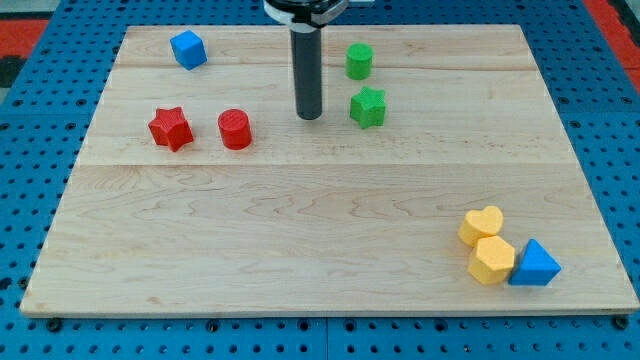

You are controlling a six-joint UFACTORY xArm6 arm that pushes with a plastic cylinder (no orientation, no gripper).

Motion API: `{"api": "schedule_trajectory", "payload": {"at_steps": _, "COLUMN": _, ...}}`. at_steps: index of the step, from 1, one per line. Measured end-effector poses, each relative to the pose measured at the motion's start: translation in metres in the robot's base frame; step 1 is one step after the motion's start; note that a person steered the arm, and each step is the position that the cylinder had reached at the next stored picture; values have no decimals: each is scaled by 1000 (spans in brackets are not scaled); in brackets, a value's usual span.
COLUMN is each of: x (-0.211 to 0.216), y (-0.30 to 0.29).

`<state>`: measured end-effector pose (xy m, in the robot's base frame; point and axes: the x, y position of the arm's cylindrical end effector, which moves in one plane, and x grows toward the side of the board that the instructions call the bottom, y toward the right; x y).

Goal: Move the green star to the left of the yellow heart

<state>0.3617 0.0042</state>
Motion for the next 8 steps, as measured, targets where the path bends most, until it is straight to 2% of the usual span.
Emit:
{"api": "schedule_trajectory", "payload": {"at_steps": 1, "x": -25, "y": 47}}
{"api": "schedule_trajectory", "payload": {"at_steps": 2, "x": -34, "y": 27}}
{"api": "schedule_trajectory", "payload": {"at_steps": 3, "x": -33, "y": 68}}
{"api": "schedule_trajectory", "payload": {"at_steps": 5, "x": -5, "y": 80}}
{"api": "schedule_trajectory", "payload": {"at_steps": 6, "x": 24, "y": 69}}
{"api": "schedule_trajectory", "payload": {"at_steps": 7, "x": -24, "y": 63}}
{"api": "schedule_trajectory", "payload": {"at_steps": 8, "x": -25, "y": 140}}
